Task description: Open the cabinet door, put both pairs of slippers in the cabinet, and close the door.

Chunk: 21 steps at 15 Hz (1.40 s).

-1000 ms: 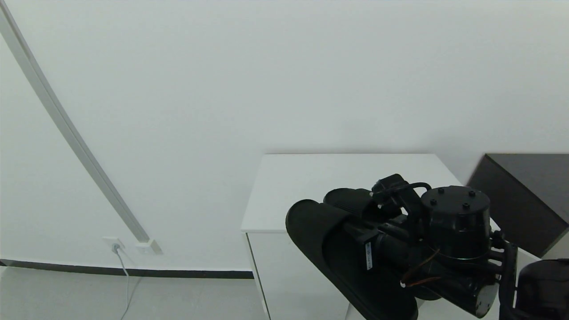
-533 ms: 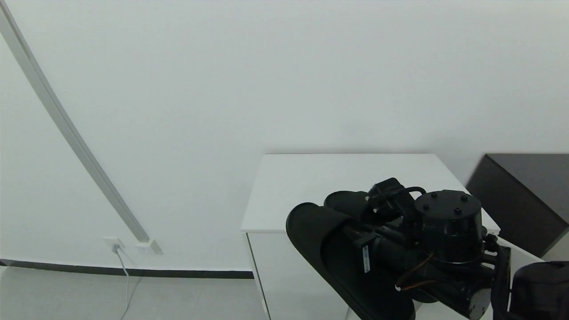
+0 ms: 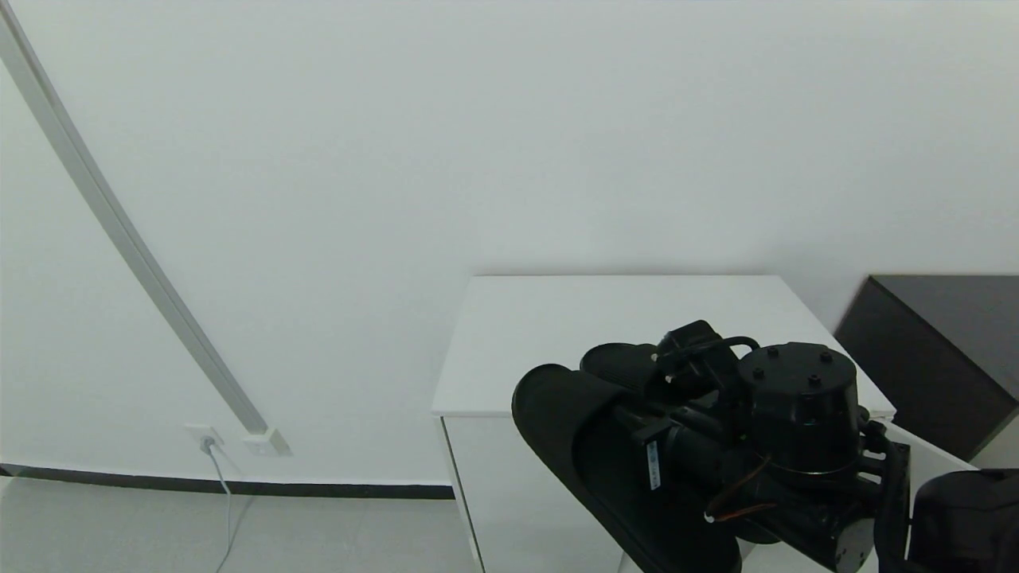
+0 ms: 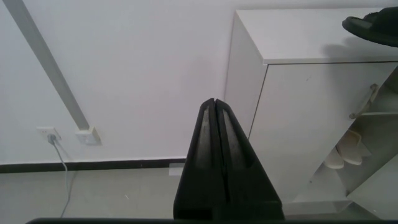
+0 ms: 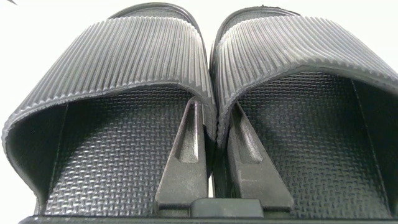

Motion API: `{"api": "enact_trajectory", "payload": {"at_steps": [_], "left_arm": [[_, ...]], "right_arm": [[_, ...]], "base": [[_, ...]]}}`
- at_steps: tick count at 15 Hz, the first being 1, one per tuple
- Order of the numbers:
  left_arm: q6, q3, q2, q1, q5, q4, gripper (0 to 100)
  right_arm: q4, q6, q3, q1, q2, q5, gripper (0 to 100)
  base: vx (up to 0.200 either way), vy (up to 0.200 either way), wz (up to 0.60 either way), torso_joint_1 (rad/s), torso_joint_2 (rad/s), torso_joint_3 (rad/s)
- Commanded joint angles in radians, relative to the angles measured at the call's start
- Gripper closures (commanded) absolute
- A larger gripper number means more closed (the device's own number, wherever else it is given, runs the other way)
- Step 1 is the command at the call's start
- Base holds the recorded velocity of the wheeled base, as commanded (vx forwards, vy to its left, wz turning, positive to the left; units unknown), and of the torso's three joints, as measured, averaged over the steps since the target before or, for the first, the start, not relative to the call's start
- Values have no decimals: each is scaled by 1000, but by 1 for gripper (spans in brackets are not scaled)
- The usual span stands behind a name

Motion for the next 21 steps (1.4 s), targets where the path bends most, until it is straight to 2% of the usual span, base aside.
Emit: {"api": "enact_trajectory", "payload": {"at_steps": [1, 11, 21], "left_arm": [[0, -2, 1, 0, 0, 0, 100], [0, 0, 1, 0, 0, 0, 100], [0, 0, 1, 0, 0, 0, 100]], "right_arm": [[0, 0, 1, 0, 6, 0, 100], [0, 0, 3, 9, 4, -1, 100], [-8, -12, 12, 15, 1, -16, 100]], "base": [[-200, 0, 0, 7, 2, 2], [-200, 0, 0, 3, 2, 3], [0, 0, 0, 0, 0, 0]]}}
